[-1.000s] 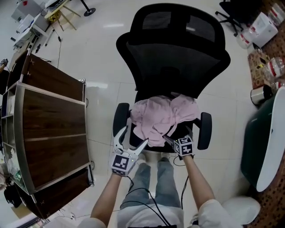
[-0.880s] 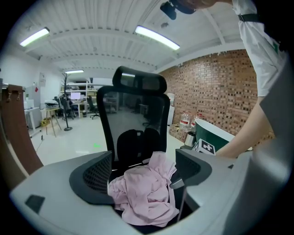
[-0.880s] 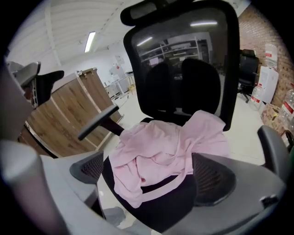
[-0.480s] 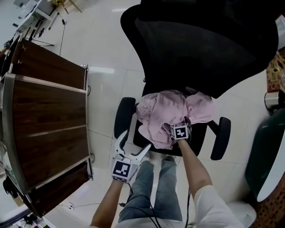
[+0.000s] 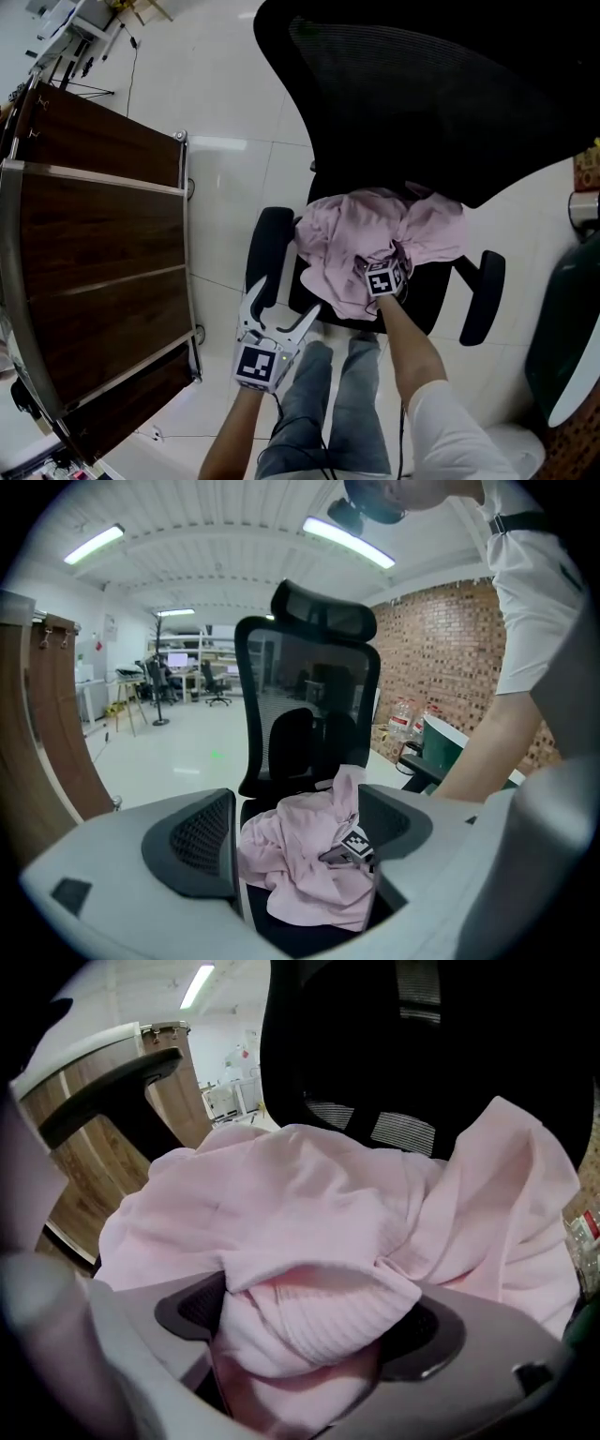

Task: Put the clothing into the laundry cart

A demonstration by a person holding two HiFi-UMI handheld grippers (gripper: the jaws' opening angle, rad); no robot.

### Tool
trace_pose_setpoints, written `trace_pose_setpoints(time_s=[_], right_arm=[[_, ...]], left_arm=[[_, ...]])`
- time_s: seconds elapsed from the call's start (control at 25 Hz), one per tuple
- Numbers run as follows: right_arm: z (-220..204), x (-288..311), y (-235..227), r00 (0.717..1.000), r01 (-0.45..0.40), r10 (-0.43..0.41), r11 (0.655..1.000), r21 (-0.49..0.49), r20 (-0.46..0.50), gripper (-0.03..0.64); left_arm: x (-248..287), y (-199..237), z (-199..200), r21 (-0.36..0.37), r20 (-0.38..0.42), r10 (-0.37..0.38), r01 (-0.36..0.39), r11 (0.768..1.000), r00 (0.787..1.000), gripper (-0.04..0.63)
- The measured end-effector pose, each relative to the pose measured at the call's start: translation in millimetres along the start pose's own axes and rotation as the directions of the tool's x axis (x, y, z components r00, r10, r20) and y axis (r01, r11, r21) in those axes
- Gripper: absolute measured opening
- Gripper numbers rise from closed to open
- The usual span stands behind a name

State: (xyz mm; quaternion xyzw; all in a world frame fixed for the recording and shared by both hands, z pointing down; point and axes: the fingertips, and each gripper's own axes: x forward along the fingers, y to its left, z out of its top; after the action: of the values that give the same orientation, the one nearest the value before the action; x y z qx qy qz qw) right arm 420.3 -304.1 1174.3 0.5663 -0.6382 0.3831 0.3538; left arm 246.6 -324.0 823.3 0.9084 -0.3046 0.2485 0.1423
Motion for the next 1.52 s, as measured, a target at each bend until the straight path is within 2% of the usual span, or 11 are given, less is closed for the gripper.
trace_pose_setpoints(time_s=[0.08, 0.16, 0.24, 0.4, 0.6, 0.76, 0.92, 1.04, 1.24, 1.36, 1.52], right_arm=[[7, -11, -9, 1.0, 0.012, -0.012, 1.0, 0.008, 0.006, 0.414], [8, -17, -22, 1.0, 0.025, -0.025, 0.999, 0.039, -0.003, 0.244], [5, -19, -33, 1.0, 0.003, -0.003, 0.992, 0.124, -0.005, 0.144], [8, -34, -27, 0.981, -0.173, 0.119, 0.893, 0.414, 0.152, 0.104], [43, -124, -11, 0.925, -0.281, 0.065, 0.782, 0.557, 0.375, 0.101], [95, -222, -12, 0.822, -0.395, -0.004, 0.716, 0.575, 0.57, 0.1], [140, -329, -14, 0.72, -0.464, -0.049, 0.708, 0.532, 0.693, 0.097], [170, -409, -18, 0.633, -0.497, -0.076, 0.723, 0.479, 0.771, 0.095], [227, -535, -20, 0.422, -0.562, -0.076, 0.76, 0.327, 0.903, 0.095], [262, -608, -19, 0.333, -0.502, -0.105, 0.821, 0.27, 0.937, 0.095], [304, -683, 4, 0.227, -0.484, -0.05, 0.861, 0.157, 0.973, 0.094]], left_arm=[[-3, -1, -7, 0.038, -0.005, -0.018, 0.018, 0.999, 1.0, 0.41], [-6, -2, -3, 0.005, 0.0, -0.008, 0.008, 1.0, 1.0, 0.41], [-8, -4, 1, -0.029, 0.006, 0.002, -0.002, 1.0, 1.0, 0.41], [-16, -5, 4, -0.042, 0.022, -0.002, 0.003, 0.999, 1.0, 0.41], [-30, -16, 20, -0.021, 0.06, -0.041, 0.042, 0.999, 0.997, 0.41], [-50, -16, 56, -0.02, 0.114, -0.042, 0.045, 0.999, 0.993, 0.41], [-81, -13, 83, -0.003, 0.157, -0.034, 0.035, 0.999, 0.987, 0.41], [-106, -18, 114, -0.003, 0.206, -0.046, 0.047, 0.999, 0.977, 0.41], [-149, -17, 172, 0.001, 0.344, -0.02, 0.021, 1.0, 0.939, 0.41], [-176, -18, 209, 0.018, 0.405, -0.029, 0.024, 1.0, 0.914, 0.41], [-209, -25, 255, 0.035, 0.47, -0.043, 0.03, 0.999, 0.882, 0.409]])
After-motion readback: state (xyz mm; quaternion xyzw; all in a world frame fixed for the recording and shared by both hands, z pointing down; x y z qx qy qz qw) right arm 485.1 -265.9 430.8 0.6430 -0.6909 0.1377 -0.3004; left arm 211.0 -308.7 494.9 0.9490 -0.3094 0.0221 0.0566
